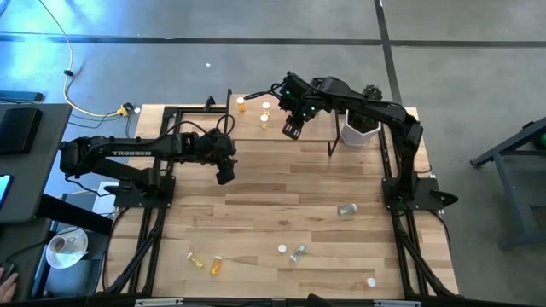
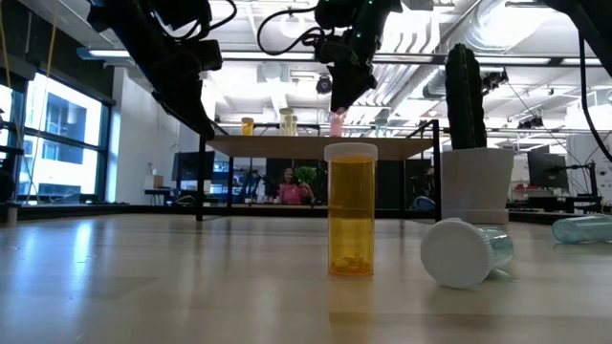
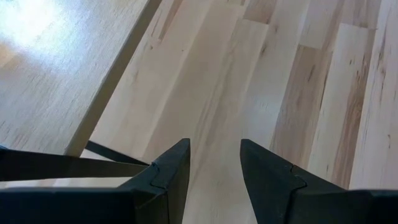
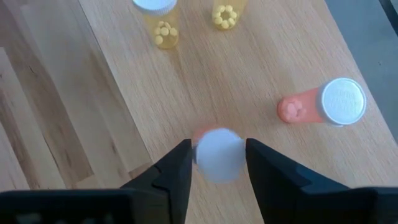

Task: Pick and place medicine bottles onto shelf by color
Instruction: Put the top pink pill bottle on the shelf aligned with the other pink pill bottle

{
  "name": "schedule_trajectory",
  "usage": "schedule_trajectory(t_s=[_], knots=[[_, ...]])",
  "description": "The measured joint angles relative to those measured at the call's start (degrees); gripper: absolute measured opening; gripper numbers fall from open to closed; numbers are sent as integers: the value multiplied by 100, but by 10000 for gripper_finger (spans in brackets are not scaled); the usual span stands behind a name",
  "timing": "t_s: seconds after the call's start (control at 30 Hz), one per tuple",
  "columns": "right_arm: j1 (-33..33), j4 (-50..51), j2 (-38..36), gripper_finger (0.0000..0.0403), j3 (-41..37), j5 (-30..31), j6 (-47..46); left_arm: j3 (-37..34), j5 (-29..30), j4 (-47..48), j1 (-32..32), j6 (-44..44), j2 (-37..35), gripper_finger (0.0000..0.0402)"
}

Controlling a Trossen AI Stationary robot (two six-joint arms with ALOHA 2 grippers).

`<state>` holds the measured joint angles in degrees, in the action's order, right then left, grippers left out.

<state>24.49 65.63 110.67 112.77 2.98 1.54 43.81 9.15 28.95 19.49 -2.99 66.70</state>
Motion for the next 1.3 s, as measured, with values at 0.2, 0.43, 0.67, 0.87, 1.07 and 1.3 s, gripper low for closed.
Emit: schedule_trajectory(t_s=[0.2, 0.43, 0.67, 0.87, 1.07, 1.3], knots=[[33, 4, 0, 146, 0, 154, 2, 0, -2, 0, 0, 8, 0, 131], [81, 7, 0, 146, 0, 278, 2, 0, -4, 0, 0, 6, 0, 131], [62, 9, 0, 146, 0, 273, 2, 0, -4, 0, 0, 10, 0, 131], [59, 31, -2, 146, 0, 271, 46, 0, -4, 0, 0, 5, 0, 131], [59, 195, -4, 146, 0, 258, 46, 0, -4, 0, 0, 9, 0, 131], [10, 206, -7, 146, 0, 254, 46, 0, -4, 2, 0, -1, 0, 131]])
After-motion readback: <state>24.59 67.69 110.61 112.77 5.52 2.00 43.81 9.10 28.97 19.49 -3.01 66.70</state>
